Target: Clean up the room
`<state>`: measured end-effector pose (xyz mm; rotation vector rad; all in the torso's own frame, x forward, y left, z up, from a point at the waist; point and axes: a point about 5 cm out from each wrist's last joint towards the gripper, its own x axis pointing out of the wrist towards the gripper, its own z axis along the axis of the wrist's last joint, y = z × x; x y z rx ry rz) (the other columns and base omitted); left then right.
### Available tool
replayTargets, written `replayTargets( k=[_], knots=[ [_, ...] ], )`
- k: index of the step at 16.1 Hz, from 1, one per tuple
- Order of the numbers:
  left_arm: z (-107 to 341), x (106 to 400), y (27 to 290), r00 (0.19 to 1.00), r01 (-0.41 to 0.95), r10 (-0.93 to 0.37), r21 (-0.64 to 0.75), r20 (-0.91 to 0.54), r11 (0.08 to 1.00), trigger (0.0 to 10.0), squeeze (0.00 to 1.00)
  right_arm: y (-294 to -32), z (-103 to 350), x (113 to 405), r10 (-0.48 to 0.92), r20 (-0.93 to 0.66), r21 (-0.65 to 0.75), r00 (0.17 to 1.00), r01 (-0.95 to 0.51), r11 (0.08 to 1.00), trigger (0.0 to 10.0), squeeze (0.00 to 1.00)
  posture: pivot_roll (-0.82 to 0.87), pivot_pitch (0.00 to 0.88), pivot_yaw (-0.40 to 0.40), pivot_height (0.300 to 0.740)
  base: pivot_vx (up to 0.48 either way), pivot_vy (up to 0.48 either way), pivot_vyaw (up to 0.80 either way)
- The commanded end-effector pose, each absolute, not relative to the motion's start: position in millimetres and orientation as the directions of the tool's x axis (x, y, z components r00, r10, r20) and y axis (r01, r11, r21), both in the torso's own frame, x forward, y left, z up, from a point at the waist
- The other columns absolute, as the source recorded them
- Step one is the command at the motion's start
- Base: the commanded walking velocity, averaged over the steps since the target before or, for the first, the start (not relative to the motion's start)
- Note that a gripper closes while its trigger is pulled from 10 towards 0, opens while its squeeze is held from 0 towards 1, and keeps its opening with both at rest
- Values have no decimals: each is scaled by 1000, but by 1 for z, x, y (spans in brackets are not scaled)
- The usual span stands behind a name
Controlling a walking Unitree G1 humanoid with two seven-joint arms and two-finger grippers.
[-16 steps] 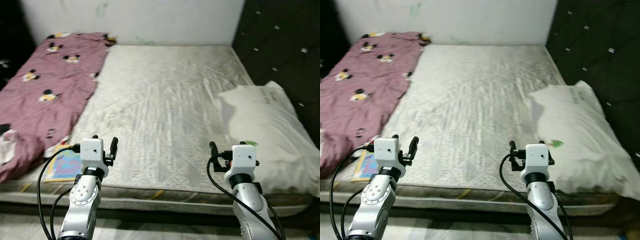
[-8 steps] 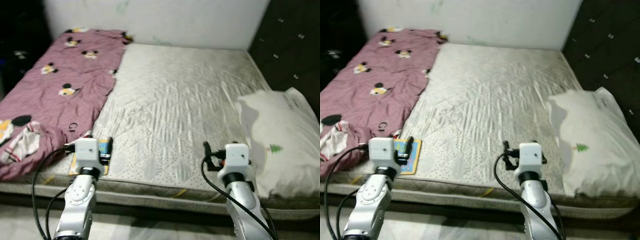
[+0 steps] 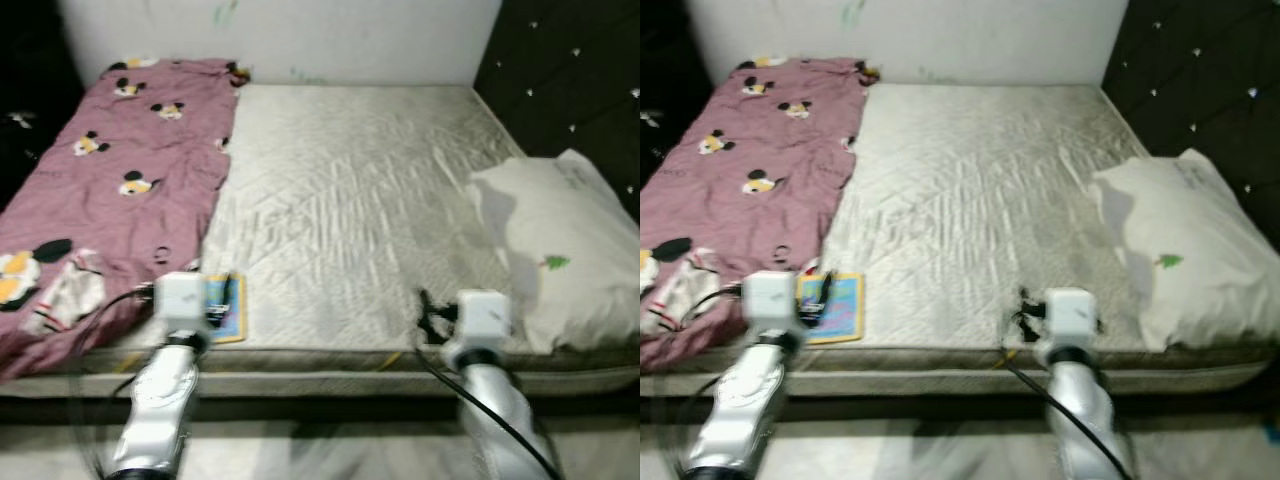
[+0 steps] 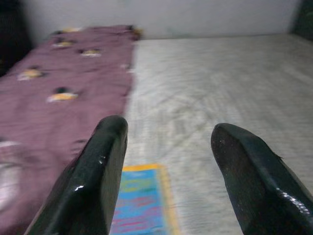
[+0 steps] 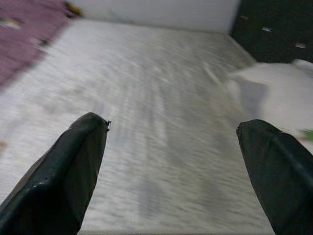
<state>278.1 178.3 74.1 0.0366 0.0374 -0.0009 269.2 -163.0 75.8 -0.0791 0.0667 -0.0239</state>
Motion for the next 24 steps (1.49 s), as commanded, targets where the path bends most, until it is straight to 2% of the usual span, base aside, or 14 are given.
replayTargets(
  k=[1, 6, 21, 24],
  knots=[
    [76, 279, 175, 1000, 6, -5, 26, -31, 1000, 10000, 0, -168, 75, 268, -33, -75, -88, 997, 27, 996, 10000, 0, -89, 63, 34, 740, 0, 0, 0],
    [78, 278, 172, 999, 43, -43, -4, -16, 999, 10000, 0, -169, 75, 267, -35, -79, -88, 996, 28, 996, 10000, 0, -93, 72, 34, 740, 49, 0, 0],
    [78, 278, 173, 999, 34, -34, 7, -16, 999, 10000, 0, -169, 75, 268, -40, -84, -99, 996, 32, 995, 10000, 0, -97, 77, 34, 740, 361, 0, 0],
    [78, 279, 173, 999, 28, -27, 3, -16, 1000, 10000, 0, -169, 75, 268, -40, -84, -99, 996, 32, 995, 10000, 0, -97, 77, 34, 740, 106, 0, 0]
  ],
)
